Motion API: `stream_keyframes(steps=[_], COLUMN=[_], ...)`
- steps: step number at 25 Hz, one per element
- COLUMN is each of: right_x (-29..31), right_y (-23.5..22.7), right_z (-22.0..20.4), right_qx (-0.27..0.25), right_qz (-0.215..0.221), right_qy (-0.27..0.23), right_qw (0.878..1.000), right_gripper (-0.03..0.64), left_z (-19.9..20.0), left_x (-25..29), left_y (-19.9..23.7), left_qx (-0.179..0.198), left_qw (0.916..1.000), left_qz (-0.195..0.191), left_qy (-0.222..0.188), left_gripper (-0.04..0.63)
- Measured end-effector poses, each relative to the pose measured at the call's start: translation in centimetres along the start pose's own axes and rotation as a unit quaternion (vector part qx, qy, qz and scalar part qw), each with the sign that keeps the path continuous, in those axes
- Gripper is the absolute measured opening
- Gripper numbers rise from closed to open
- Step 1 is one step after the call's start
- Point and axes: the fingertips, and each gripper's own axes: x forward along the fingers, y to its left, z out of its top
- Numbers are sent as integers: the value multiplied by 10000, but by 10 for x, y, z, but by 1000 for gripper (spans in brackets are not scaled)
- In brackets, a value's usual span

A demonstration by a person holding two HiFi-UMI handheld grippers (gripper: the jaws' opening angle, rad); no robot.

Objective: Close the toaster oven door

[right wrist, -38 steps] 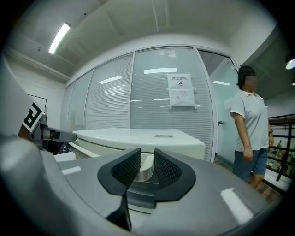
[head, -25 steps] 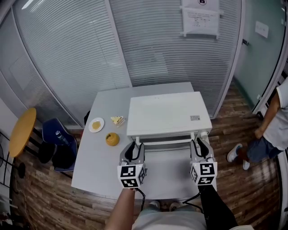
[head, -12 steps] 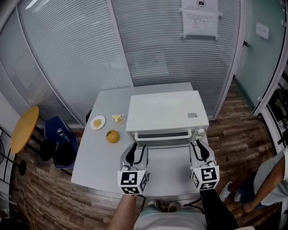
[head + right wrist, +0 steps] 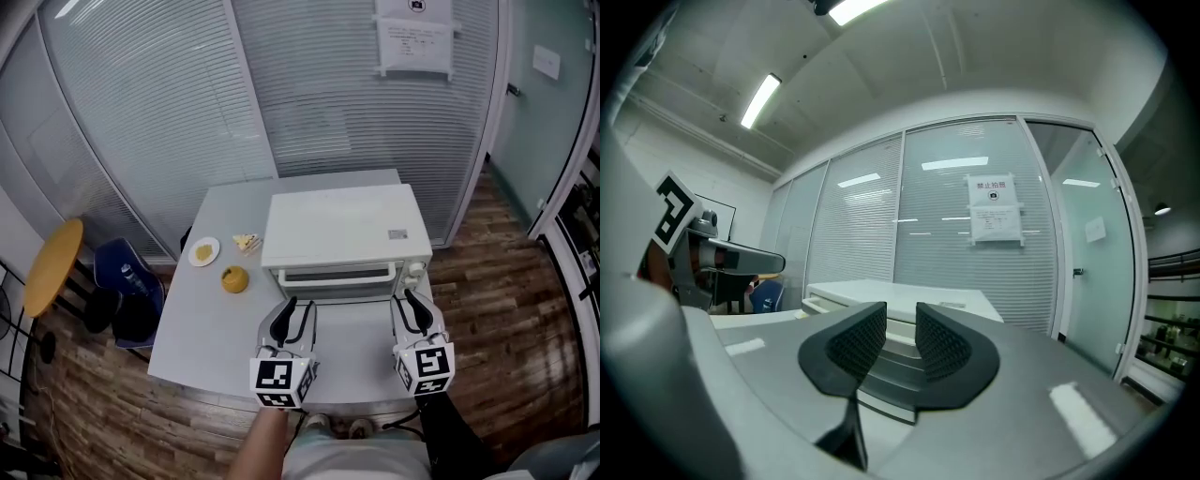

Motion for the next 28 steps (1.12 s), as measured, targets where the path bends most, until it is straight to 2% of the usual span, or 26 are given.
stream_keyframes(steps=[1, 2, 3, 4, 9, 28], right_x=[0, -1, -2, -3, -7, -11], right_y=[2, 5, 7, 10, 15, 13], right_z=[0, 0, -1, -2, -6, -4], right_qx=[-18, -31, -31, -21, -202, -107], right_qz=[36, 93, 163, 226, 288, 342], right_qy=[21, 51, 82, 108, 182, 119], right_qw=[10000, 9999, 9998, 9997, 9992, 9993], right_gripper=[86, 84, 54, 2, 2, 2], left_z=[0, 1, 3, 4, 3, -3], left_x=[-1, -2, -4, -6, -11, -15], left_y=[-1, -2, -3, -4, -3, -2], left_qx=[5, 16, 35, 53, 57, 60], left_qw=[10000, 10000, 10000, 9999, 9998, 9997], left_qz=[5, 21, 43, 61, 110, 251], left_qy=[-6, -26, -60, -100, -153, -3], left_gripper=[183, 152, 82, 57, 57, 57])
